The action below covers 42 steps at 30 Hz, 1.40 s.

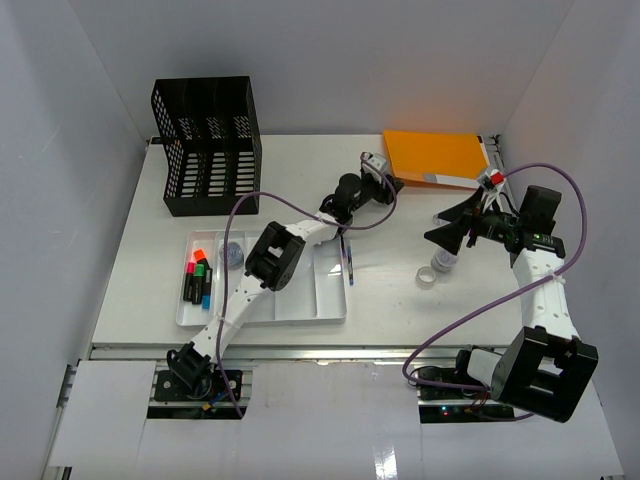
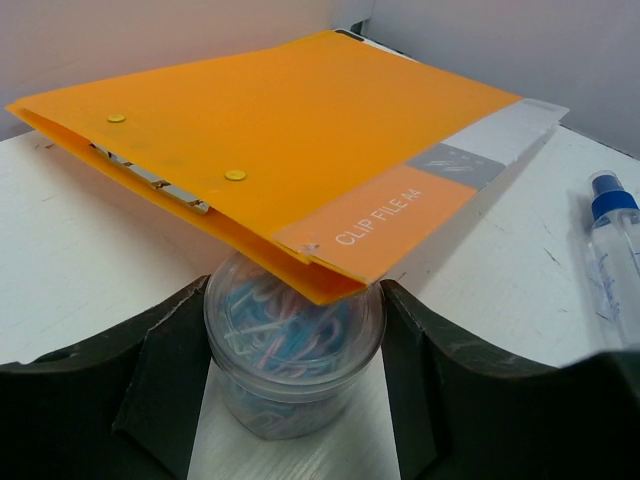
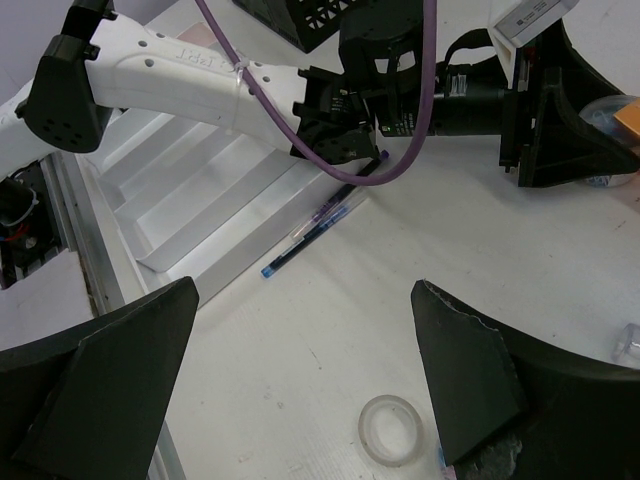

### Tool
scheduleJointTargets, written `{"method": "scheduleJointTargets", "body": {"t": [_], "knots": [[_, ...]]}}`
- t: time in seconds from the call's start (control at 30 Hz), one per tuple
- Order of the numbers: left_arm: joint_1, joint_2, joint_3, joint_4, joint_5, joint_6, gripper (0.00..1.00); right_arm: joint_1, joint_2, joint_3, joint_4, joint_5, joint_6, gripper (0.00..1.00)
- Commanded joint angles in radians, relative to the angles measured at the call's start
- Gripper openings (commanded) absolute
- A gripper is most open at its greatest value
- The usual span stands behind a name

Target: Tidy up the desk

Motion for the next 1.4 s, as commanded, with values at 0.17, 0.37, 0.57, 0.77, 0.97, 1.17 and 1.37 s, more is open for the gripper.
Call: {"method": "scheduleJointTargets", "body": {"t": [0.17,0.37,0.57,0.77,0.97,1.17,1.37], "knots": [[-0.006,-0.415,-0.543,0.206,-0.014,0.028,0.11,-0.001,-0.008,-0.003,0.022,-0.008,-0.001,0.94],[-0.006,-0.733,-0.864,0.233,-0.018,0.065,0.0,-0.001,-0.012,-0.014,0.019,0.002,-0.014,0.93],[-0.006,-1.084,-1.075,0.064,-0.02,0.038,0.0,0.002,-0.001,-0.018,0.004,0.038,-0.051,0.94],[0.006,-1.493,-1.337,-0.238,-0.151,-0.082,0.0,0.002,0.013,-0.014,-0.034,0.081,-0.097,0.94],[0.048,-1.964,-1.611,-0.651,-0.42,-0.25,0.0,0.004,0.02,-0.016,-0.042,0.086,-0.105,0.94],[0.066,-2.226,-1.723,-0.91,-0.634,-0.393,0.0,0.004,0.027,-0.023,-0.034,0.086,-0.102,0.94],[0.109,-2.181,-1.808,-0.916,-0.728,-0.498,0.0,0.004,0.032,-0.026,-0.034,0.092,-0.102,0.93]]}}
